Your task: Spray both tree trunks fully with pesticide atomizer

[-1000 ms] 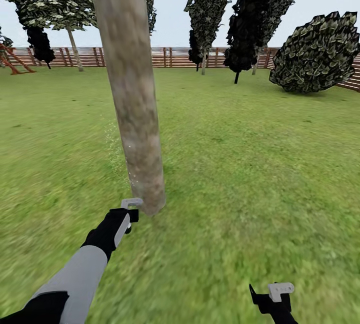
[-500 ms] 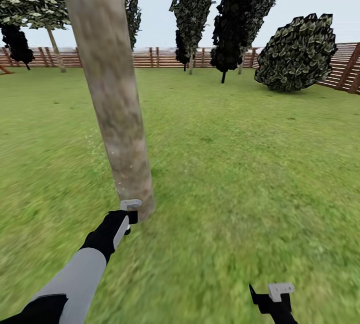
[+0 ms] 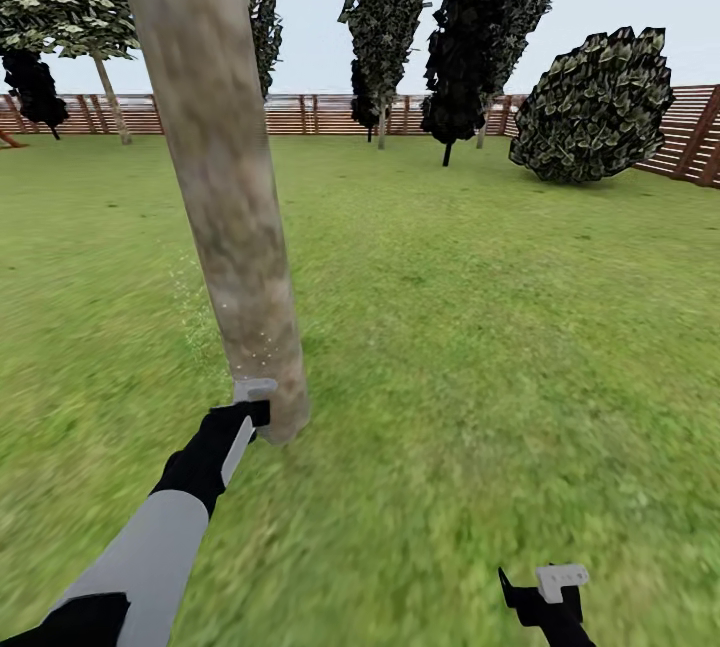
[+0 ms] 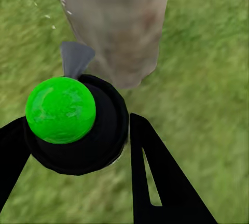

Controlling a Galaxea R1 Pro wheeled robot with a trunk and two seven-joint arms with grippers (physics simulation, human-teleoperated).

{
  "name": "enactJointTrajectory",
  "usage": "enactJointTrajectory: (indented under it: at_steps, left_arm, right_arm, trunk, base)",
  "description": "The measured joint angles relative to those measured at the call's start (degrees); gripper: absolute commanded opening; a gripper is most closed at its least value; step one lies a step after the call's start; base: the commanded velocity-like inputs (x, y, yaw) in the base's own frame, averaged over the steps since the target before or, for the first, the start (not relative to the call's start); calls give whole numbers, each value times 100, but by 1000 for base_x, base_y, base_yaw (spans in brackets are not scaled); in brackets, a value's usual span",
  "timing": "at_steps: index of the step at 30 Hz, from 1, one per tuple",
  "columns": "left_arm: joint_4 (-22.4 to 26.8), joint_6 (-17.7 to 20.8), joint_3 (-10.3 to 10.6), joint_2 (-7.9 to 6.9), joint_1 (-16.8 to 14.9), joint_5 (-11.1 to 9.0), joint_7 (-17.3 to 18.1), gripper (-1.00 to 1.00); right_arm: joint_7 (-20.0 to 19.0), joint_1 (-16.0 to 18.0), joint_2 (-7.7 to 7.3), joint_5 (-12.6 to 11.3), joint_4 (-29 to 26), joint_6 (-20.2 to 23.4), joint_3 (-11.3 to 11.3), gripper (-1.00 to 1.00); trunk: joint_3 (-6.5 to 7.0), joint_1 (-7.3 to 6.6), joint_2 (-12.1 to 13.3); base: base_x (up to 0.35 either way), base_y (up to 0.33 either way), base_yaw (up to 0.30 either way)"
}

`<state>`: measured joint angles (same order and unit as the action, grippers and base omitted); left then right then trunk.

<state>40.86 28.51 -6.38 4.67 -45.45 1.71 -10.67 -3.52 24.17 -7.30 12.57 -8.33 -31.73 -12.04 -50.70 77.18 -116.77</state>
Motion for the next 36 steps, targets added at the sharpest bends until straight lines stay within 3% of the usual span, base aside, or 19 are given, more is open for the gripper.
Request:
enactJointTrajectory:
  at_steps: [8, 13, 17, 19, 21, 23, 26, 27, 29, 30, 32, 34, 36]
  left_arm:
    - [-32, -2, 40, 68, 2, -27, 7, -100]
    - [-15, 17, 24, 3, 1, -19, 35, -100]
    - [-2, 38, 7, -160, 1, 40, 17, -100]
    - [1, 64, -2, -393, 4, 51, 24, -100]
    - [1, 69, -4, -529, 3, 12, 30, -100]
    - [13, 77, 21, -588, 2, -21, 36, -100]
    - [23, 61, 57, -515, 2, -31, 49, -100]
    - [25, 68, 173, -484, 4, -43, 53, -100]
    - [102, 95, 705, -471, 2, -60, 60, -100]
    - [123, 99, 757, -490, 2, -50, 64, -100]
    - [136, 103, 797, -582, 6, -37, 192, -100]
    - [153, 105, 801, -1007, 8, 6, 806, -100]
    - [172, 103, 795, -1319, 9, -5, 1178, -100]
  right_arm:
    - [0, 0, 1, 5, 6, 0, 0, 100]
    - [0, 0, 1, 7, 7, 0, 0, 100]
    - [0, 0, 1, 9, 7, 0, 0, 100]
    - [0, 0, 1, 9, 7, 0, 0, 100]
    - [0, 0, 1, 9, 7, 0, 0, 100]
    - [0, 0, 1, 9, 7, 0, 0, 100]
    - [-2, 0, 1, 7, 7, 0, 0, 100]
    - [-7, 0, 1, 8, 7, 0, 0, 100]
    - [-16, 0, 2, 9, 7, 0, 0, 100]
    - [-17, 0, 3, 9, 7, 0, 0, 100]
    - [-17, 0, 7, 9, 7, 0, 1, 100]
    - [-18, 0, 9, 9, 7, 3, 1, 100]
    - [-19, 0, 9, 9, 7, 1, 0, 100]
  trunk:
    - [0, 0, 0]
    - [0, 0, 0]
    - [0, 0, 0]
    - [0, 0, 0]
    - [0, 0, 0]
    - [0, 0, 0]
    - [0, 0, 0]
    - [0, 0, 0]
    - [0, 0, 0]
    - [0, 0, 0]
    - [0, 0, 0]
    - [0, 0, 0]
    - [0, 0, 0]
  base:
    - [38, 5, 0]
    - [233, 187, 0]
    - [78, 89, 0]
    - [6, 7, 0]
    - [2, 2, 0]
    - [0, 0, 0]
    - [0, 0, 0]
    - [0, 0, 0]
    - [0, 0, 0]
    - [0, 0, 0]
    - [0, 0, 0]
    - [0, 0, 0]
    - [0, 0, 0]
